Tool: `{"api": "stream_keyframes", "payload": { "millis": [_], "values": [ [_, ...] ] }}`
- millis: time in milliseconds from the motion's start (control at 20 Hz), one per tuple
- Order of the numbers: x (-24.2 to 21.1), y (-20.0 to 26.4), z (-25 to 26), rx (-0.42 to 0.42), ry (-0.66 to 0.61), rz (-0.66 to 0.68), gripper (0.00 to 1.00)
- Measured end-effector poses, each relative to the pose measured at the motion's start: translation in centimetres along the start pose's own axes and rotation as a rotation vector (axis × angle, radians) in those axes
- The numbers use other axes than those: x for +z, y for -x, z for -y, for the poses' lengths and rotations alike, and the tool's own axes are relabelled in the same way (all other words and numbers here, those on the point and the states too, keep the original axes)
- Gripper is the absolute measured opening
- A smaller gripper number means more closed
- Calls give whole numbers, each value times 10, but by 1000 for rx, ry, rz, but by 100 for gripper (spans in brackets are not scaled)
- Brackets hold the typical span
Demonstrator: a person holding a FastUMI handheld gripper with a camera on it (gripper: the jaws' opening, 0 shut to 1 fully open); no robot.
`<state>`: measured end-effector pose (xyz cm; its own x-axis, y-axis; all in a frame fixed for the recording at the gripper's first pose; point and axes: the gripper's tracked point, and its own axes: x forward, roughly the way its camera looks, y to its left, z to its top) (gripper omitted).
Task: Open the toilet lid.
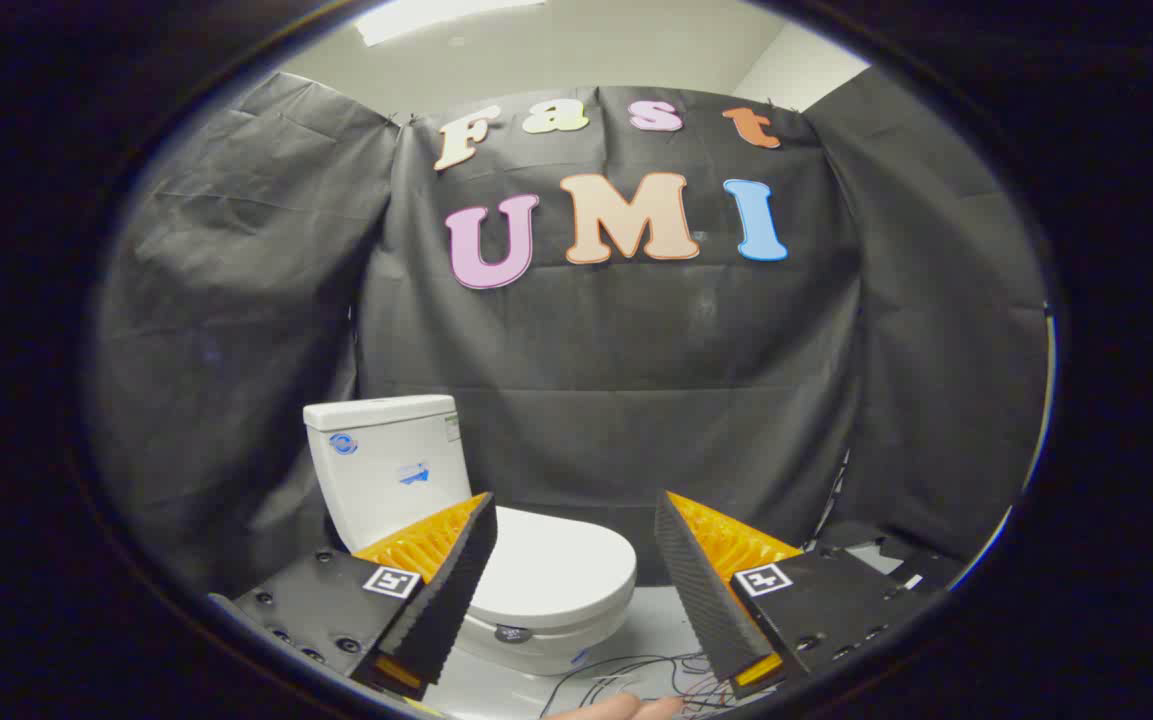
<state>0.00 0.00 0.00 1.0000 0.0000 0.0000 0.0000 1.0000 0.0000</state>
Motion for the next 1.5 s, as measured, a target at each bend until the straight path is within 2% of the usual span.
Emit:
{"api": "stream_keyframes", "payload": {
  "millis": [950, 1200, 1500],
  "values": [
    [1, -21, 1, -2, 1, -13, 98],
    [4, -44, -3, 12, -7, -3, 98],
    [-19, -89, -11, 38, -32, -44, 98]
  ]
}}
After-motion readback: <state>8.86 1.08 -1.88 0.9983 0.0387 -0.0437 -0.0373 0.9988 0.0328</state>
